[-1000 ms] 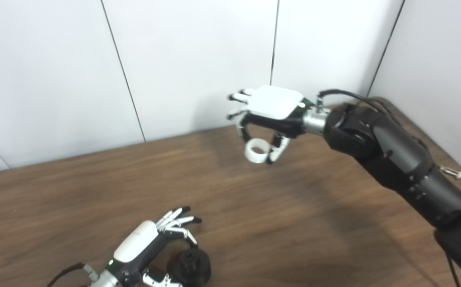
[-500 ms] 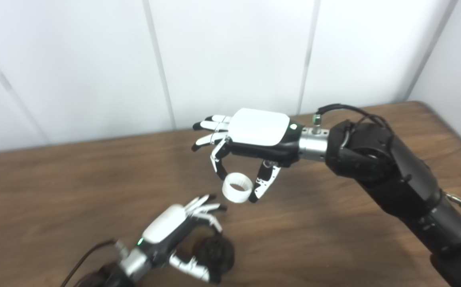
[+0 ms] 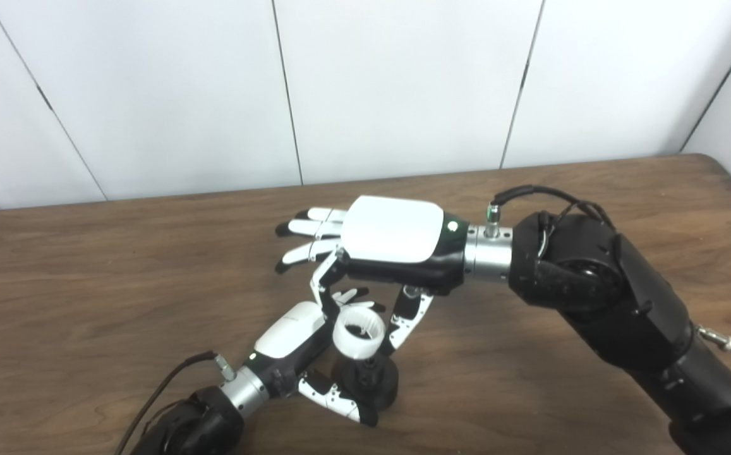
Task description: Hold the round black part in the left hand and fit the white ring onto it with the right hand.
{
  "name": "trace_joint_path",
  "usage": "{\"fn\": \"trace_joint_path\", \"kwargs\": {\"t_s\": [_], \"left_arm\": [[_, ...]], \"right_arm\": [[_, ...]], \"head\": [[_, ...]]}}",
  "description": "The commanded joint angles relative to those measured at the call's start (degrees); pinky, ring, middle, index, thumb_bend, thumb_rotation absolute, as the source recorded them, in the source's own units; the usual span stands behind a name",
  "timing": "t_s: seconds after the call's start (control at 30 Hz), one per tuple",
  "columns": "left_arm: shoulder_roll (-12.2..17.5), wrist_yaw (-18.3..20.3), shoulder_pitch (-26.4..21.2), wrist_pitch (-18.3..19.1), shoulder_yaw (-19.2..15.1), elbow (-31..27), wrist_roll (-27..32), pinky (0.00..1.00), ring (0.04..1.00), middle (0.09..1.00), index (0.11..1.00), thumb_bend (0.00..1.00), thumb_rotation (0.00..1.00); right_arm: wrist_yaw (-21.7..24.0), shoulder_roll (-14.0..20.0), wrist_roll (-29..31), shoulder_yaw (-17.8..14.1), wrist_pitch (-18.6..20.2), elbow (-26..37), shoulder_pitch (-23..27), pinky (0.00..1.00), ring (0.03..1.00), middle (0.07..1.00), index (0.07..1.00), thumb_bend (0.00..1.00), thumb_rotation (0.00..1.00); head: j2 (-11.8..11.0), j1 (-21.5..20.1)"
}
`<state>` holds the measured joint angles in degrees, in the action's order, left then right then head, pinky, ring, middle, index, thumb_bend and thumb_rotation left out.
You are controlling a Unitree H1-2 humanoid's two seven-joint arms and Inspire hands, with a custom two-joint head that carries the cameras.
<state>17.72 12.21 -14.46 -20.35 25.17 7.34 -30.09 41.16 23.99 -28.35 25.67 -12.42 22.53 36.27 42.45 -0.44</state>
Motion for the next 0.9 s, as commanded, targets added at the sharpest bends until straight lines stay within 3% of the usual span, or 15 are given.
{"fn": "trace_joint_path", "kwargs": {"t_s": [0.0,0.33,0.87], "left_arm": [[0.1,2.0,0.0,1.1,0.7,-1.3,-1.3,1.0,1.0,0.902,0.482,0.52,0.06],[0.4,3.6,0.2,2.2,0.5,-4.1,-0.7,1.0,1.0,0.9,0.482,0.52,0.06],[0.3,4.8,0.5,2.4,0.2,-6.2,-0.6,1.0,1.0,0.902,0.481,0.52,0.05]], "right_arm": [[-0.5,-0.4,0.9,-0.4,-1.4,2.4,1.2,1.0,1.0,0.878,0.478,0.53,0.14],[0.2,0.6,1.9,-1.2,-1.6,2.6,-1.2,1.0,1.0,0.868,0.478,0.53,0.14],[0.0,1.4,0.9,-1.5,-4.1,-0.8,-3.3,1.0,1.0,0.867,0.479,0.53,0.14]], "head": [[0.0,0.0],[1.7,0.4],[2.3,0.3]]}}
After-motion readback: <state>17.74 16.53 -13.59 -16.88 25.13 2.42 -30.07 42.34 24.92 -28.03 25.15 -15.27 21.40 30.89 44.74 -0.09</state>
